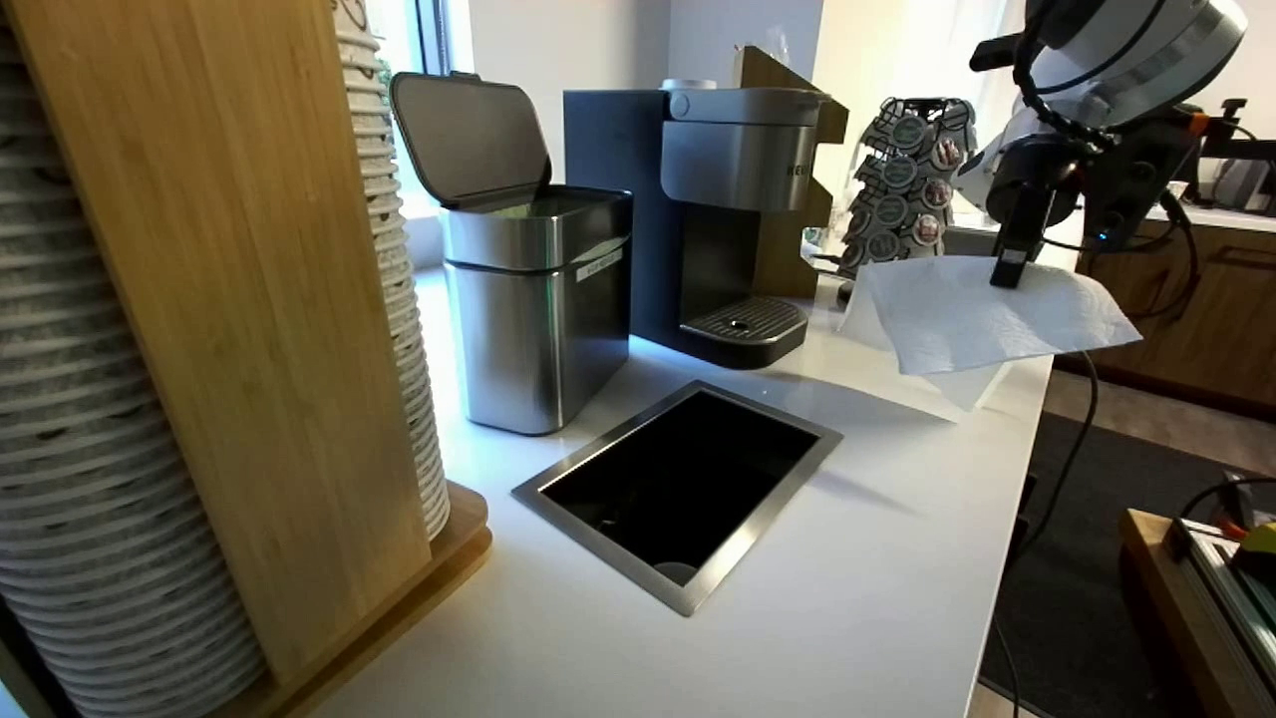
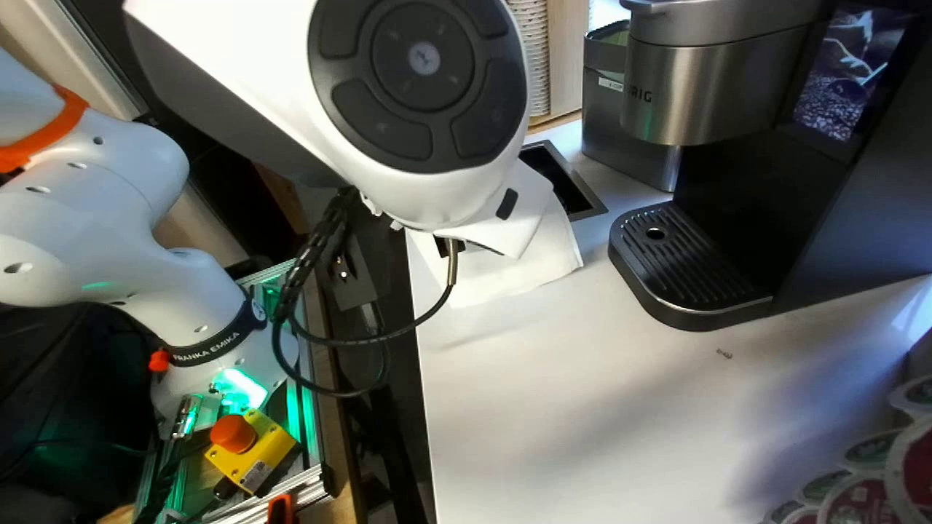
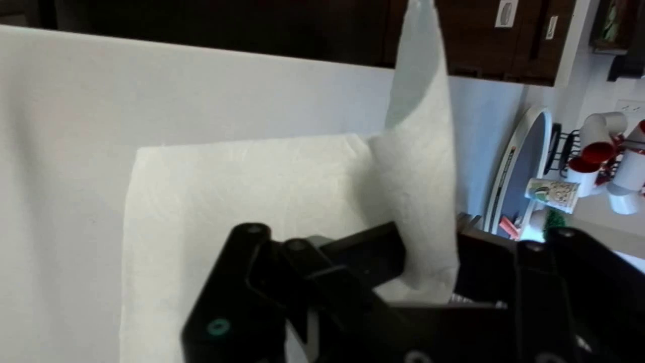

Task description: Use the tissue to wipe the counter

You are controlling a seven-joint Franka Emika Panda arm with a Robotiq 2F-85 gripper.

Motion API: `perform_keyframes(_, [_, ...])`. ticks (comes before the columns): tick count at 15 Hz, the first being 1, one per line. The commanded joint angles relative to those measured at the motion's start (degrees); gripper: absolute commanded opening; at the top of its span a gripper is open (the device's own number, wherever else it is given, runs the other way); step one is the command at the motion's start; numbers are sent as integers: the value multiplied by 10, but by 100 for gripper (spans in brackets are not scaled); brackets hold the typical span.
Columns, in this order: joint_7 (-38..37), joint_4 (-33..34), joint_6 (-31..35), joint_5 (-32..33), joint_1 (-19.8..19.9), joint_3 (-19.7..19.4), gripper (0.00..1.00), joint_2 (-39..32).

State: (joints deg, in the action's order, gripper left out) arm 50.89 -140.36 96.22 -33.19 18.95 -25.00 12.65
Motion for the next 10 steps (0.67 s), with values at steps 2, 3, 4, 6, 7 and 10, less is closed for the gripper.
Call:
perform_keyframes(2, [68, 24, -44, -10, 6, -20, 0, -45])
perform_keyframes(3, [63, 23, -21, -8, 9, -18, 0, -52])
perform_keyframes(4, [58, 23, -3, -4, 12, -16, 0, -61])
perform_keyframes(6, [54, 29, 24, -7, 15, -14, 0, -85])
perform_keyframes(7, [59, 33, 36, -13, 16, -14, 0, -102])
perform_keyframes(10, [63, 47, 51, -23, 20, -10, 0, -140])
